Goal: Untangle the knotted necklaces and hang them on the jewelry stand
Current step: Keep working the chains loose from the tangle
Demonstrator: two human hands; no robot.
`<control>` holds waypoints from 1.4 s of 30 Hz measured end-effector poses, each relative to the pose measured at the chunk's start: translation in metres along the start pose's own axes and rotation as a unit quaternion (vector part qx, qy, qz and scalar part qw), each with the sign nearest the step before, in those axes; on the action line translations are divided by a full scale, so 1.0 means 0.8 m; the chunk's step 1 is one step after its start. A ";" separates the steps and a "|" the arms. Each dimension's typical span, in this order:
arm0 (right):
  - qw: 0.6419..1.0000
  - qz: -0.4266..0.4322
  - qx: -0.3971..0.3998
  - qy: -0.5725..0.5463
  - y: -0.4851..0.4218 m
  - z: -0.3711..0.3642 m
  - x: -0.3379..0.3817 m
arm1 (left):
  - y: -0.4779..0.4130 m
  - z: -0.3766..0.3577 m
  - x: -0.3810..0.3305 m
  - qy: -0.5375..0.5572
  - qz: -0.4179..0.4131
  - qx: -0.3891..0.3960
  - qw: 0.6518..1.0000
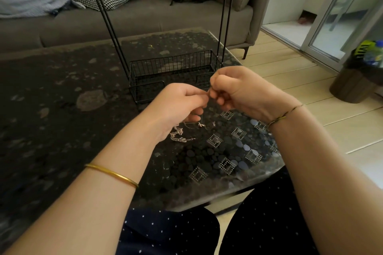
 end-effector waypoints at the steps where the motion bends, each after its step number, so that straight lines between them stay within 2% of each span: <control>1: 1.000 0.001 -0.003 0.004 -0.001 0.000 0.000 | 0.000 0.002 0.000 0.003 0.006 -0.003 1.000; 8: 1.000 0.012 -0.011 0.026 -0.003 -0.002 -0.001 | -0.002 0.005 0.003 -0.027 0.007 -0.035 0.999; 15: 0.989 -0.042 0.033 -0.141 0.002 -0.002 -0.002 | -0.002 0.010 0.002 -0.079 -0.028 -0.072 0.994; 25: 0.999 -0.027 -0.014 0.029 0.005 -0.001 -0.006 | -0.001 0.012 0.003 -0.138 -0.046 -0.085 0.986; 30: 0.998 -0.054 -0.011 0.016 0.004 -0.004 -0.006 | 0.000 0.015 0.003 -0.152 -0.050 -0.079 0.984; 34: 0.998 -0.055 -0.019 0.018 0.001 -0.008 -0.008 | 0.001 0.016 -0.001 -0.126 -0.070 -0.044 0.989; 36: 0.999 -0.044 0.011 -0.013 0.000 -0.011 -0.007 | 0.001 0.015 -0.002 -0.088 -0.063 -0.026 0.994; 40: 0.986 -0.044 0.126 -0.102 0.002 -0.016 -0.003 | 0.003 0.014 -0.008 -0.031 -0.055 -0.023 0.998; 42: 0.981 -0.046 0.152 -0.114 0.001 -0.016 -0.004 | 0.004 0.015 -0.011 -0.020 -0.053 -0.026 0.998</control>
Point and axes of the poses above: each hand's wrist, its own y-axis away from the middle knuckle, its own z-axis out of the back of the hand, x = y × z, the point moved 1 cm from there along -y, towards the middle knuckle, and after that the axes turned 5 degrees about -z, right-handed, at the moved point
